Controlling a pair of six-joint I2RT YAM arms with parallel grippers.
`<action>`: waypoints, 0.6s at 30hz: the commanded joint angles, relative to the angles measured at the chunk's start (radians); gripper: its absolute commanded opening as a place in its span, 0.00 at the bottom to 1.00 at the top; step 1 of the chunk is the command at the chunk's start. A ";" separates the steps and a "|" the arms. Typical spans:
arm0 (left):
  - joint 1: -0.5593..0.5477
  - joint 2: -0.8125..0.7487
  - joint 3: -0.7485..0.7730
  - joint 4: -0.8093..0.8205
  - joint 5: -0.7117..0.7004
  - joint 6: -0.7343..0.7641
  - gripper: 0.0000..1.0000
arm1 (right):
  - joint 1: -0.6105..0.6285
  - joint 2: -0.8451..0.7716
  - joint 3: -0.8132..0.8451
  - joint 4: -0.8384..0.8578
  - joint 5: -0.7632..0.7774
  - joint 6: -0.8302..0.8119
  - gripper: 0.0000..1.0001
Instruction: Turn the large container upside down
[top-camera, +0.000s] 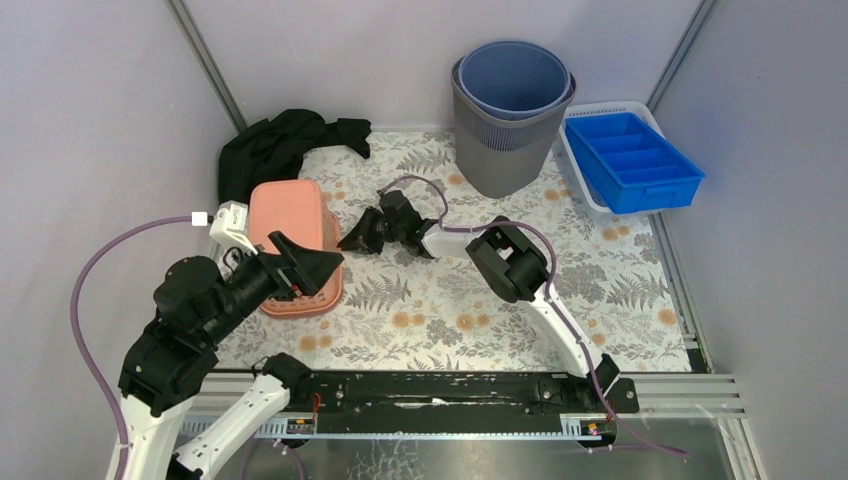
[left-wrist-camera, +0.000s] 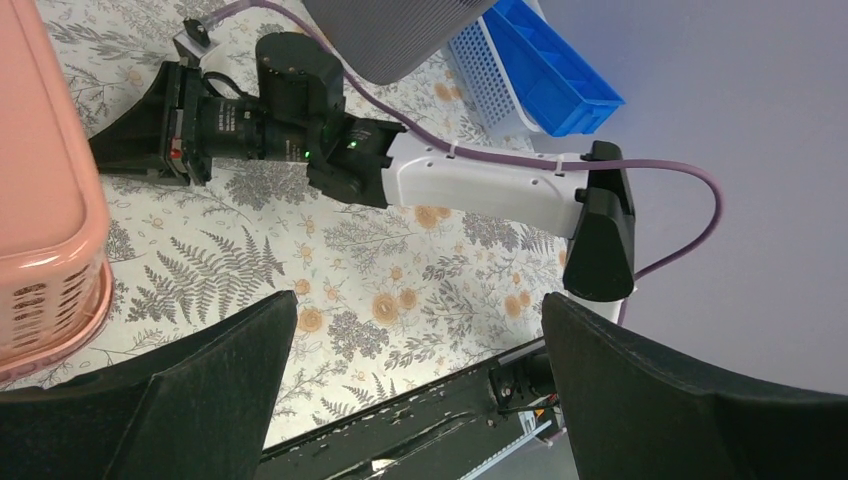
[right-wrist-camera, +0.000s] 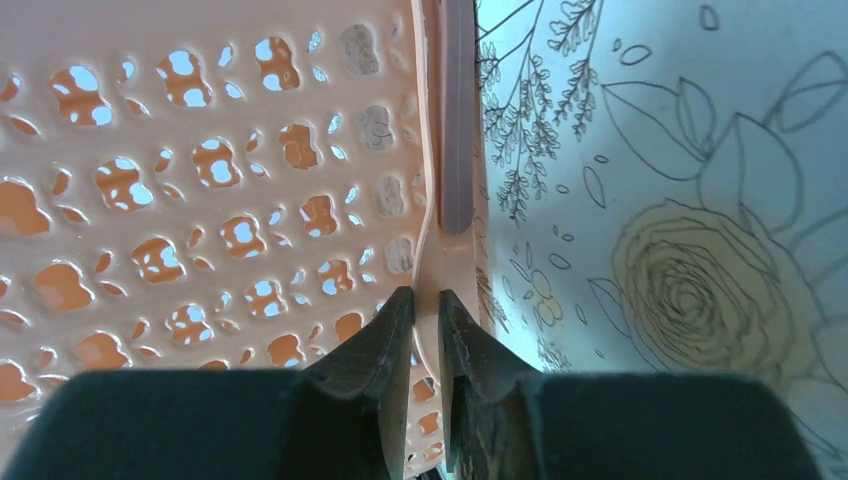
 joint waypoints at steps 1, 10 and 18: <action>-0.007 0.001 0.037 -0.008 -0.014 0.027 1.00 | 0.029 0.044 0.043 0.128 0.007 0.085 0.21; -0.006 -0.003 0.039 -0.014 -0.016 0.022 1.00 | 0.091 0.051 -0.002 0.300 0.089 0.180 0.21; -0.007 0.005 0.067 -0.039 -0.017 0.030 1.00 | 0.103 0.132 0.106 0.348 0.105 0.230 0.21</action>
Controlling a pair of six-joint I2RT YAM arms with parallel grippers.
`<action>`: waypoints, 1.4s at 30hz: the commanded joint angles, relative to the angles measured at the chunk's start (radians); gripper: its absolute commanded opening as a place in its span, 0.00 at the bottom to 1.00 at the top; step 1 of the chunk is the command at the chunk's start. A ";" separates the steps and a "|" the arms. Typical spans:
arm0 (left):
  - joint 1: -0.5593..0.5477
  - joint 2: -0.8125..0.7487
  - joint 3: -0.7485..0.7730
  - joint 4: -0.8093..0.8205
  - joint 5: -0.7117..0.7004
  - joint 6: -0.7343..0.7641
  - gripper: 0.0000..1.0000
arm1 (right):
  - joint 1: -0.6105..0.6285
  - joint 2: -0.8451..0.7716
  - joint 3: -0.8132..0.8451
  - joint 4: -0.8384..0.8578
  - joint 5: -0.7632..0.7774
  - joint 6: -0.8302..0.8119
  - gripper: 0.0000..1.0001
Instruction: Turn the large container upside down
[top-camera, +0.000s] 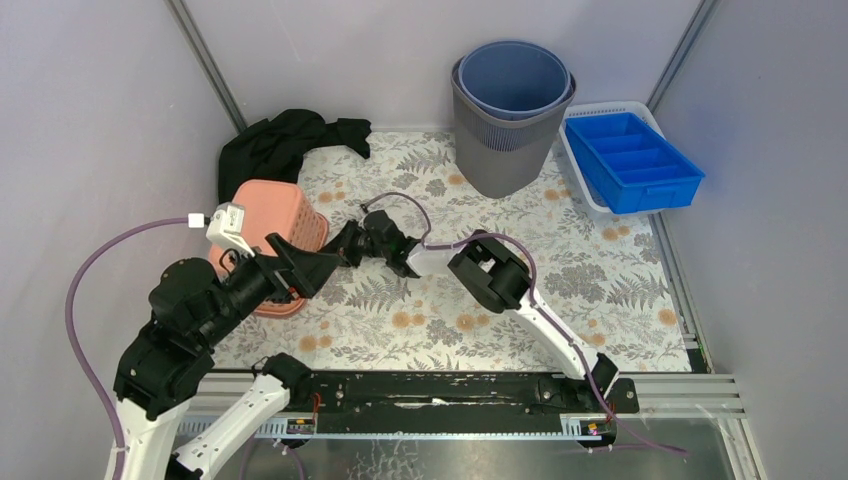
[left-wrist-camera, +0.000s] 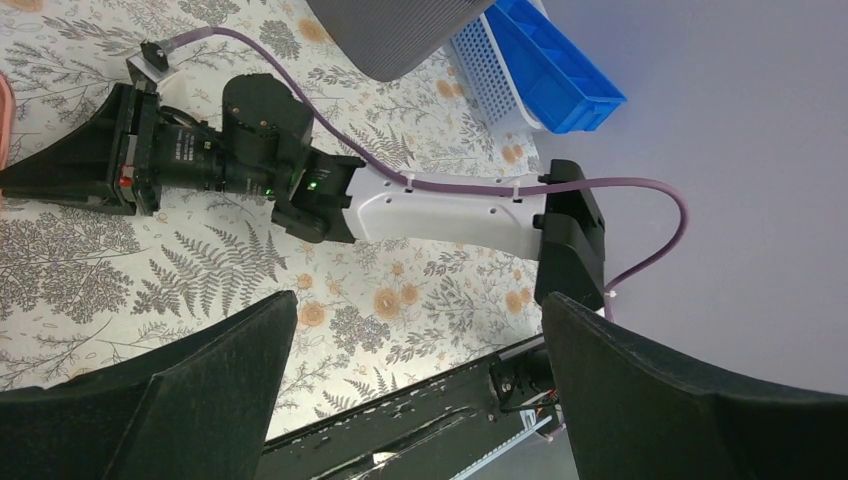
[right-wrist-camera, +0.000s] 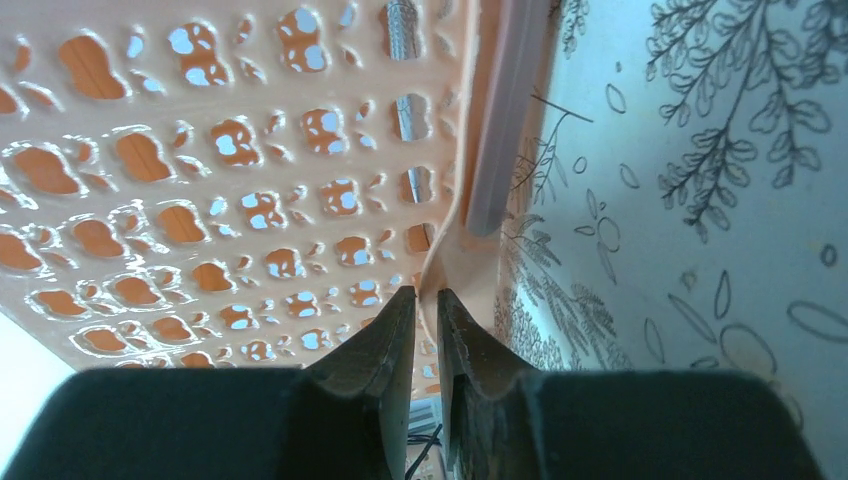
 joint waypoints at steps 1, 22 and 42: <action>-0.009 0.009 0.046 -0.018 -0.016 0.030 1.00 | 0.011 0.055 0.087 0.090 0.042 0.045 0.21; -0.008 0.043 0.113 -0.077 -0.005 0.040 1.00 | 0.031 0.226 0.352 0.159 0.080 0.076 0.38; -0.007 0.170 0.186 0.001 -0.047 0.078 1.00 | -0.138 -0.552 -0.388 0.019 -0.196 -0.238 0.64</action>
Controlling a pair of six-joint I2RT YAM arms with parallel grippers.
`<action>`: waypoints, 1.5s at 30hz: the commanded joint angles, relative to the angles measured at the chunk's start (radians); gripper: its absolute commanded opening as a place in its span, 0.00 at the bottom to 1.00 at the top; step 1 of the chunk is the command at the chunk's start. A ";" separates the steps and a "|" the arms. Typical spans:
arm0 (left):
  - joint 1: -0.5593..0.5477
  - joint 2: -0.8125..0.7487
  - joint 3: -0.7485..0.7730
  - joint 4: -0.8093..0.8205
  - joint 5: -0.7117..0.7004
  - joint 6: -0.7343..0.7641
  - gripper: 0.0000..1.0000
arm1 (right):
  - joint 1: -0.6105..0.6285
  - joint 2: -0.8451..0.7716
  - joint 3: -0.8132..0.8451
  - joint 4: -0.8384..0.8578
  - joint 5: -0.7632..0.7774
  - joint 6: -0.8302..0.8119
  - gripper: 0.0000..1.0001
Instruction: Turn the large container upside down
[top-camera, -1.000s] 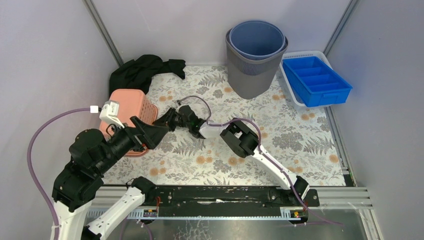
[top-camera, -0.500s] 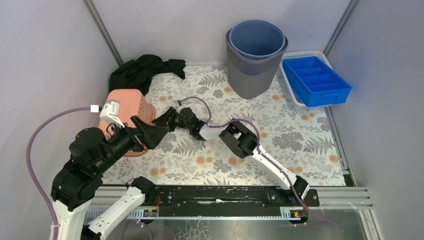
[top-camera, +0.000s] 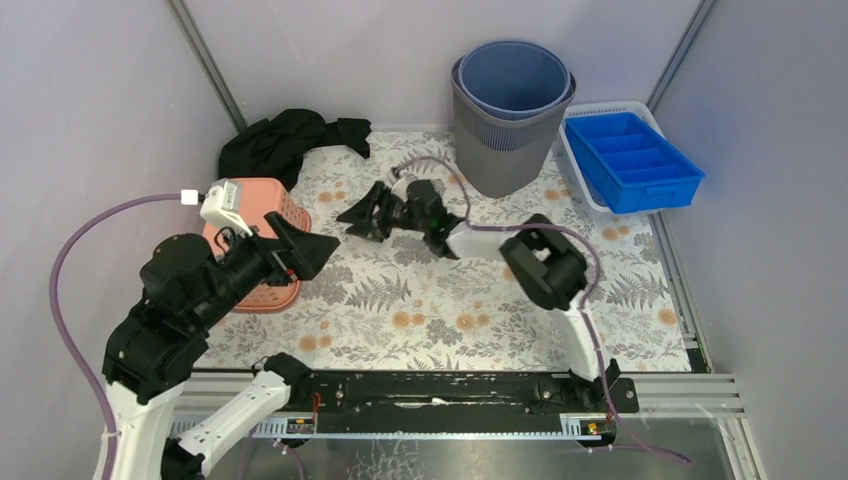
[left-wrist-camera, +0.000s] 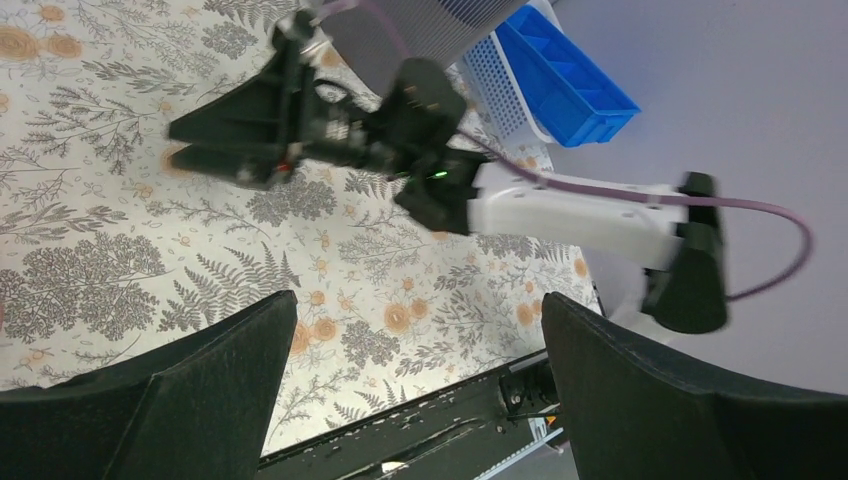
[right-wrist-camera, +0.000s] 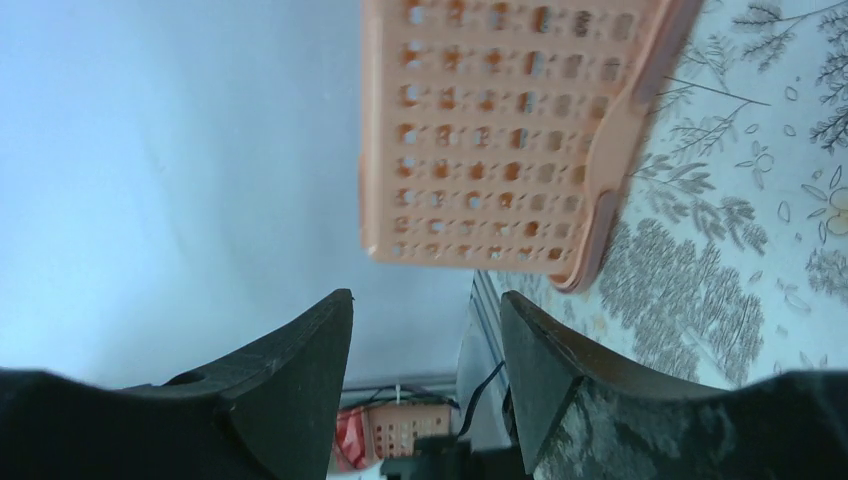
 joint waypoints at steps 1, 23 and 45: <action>-0.008 0.054 -0.004 0.078 -0.007 0.037 1.00 | -0.049 -0.275 -0.081 -0.215 -0.106 -0.246 0.64; -0.007 0.224 -0.321 0.342 0.151 0.040 1.00 | -0.752 -0.795 0.108 -1.465 0.192 -1.029 0.69; -0.007 0.274 -0.421 0.432 0.248 0.035 1.00 | -0.837 -0.356 0.618 -1.814 0.710 -1.254 0.56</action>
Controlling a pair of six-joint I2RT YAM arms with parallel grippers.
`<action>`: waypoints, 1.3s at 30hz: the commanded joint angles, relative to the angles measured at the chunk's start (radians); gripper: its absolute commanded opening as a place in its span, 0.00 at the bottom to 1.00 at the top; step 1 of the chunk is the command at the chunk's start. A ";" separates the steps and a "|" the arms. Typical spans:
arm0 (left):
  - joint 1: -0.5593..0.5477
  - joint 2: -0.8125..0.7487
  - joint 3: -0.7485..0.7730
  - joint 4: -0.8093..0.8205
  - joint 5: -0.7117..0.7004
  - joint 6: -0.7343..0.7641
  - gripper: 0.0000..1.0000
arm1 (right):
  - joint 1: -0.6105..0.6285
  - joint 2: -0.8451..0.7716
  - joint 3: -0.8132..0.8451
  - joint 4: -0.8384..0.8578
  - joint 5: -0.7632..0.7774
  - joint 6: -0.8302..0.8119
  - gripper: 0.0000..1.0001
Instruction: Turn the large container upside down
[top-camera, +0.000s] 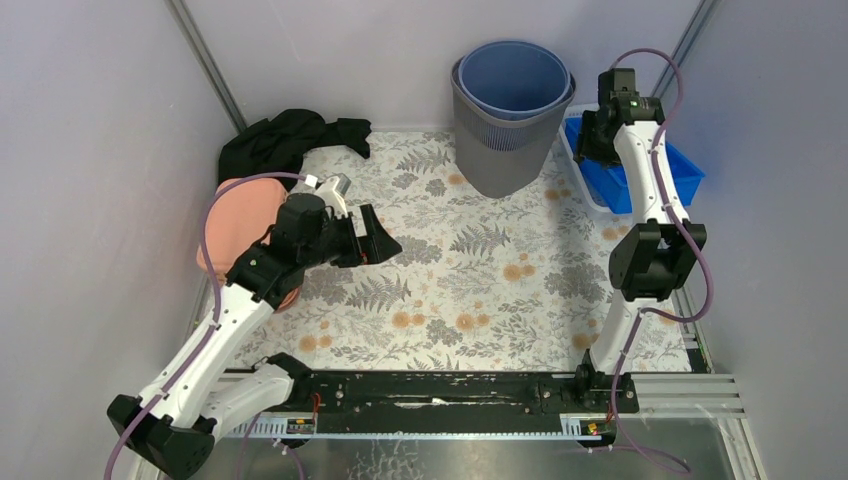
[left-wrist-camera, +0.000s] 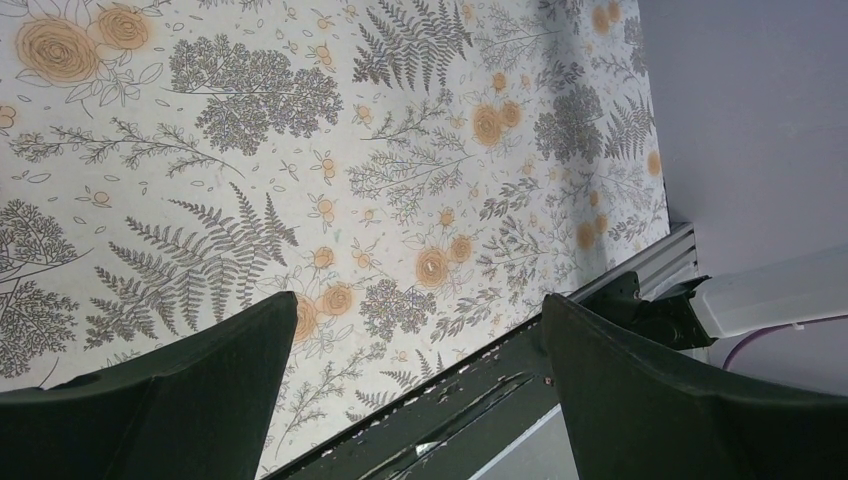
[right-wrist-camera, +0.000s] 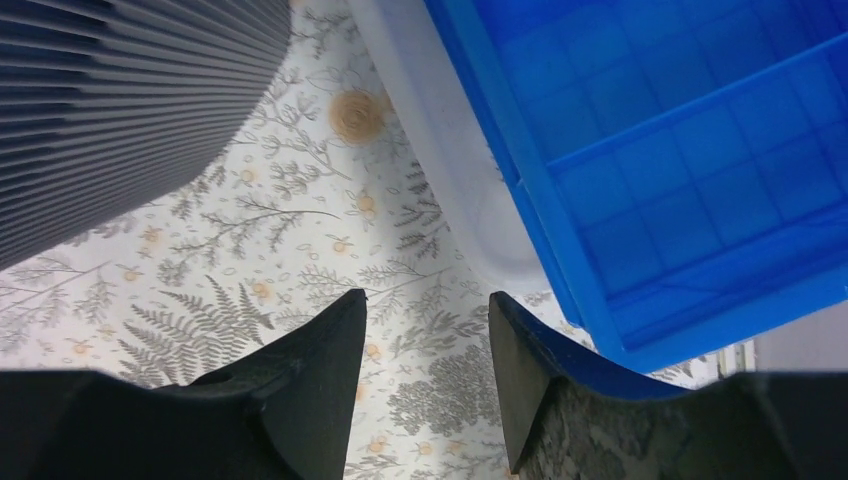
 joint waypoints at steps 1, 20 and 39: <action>-0.007 0.000 -0.022 0.072 0.025 0.001 1.00 | 0.000 -0.033 0.011 -0.011 0.097 -0.040 0.56; -0.007 0.040 0.026 0.043 0.012 0.017 1.00 | -0.084 -0.045 -0.085 0.087 0.129 -0.037 0.67; -0.007 0.027 0.029 0.030 0.006 0.021 1.00 | -0.089 0.013 -0.146 0.079 0.023 -0.036 0.66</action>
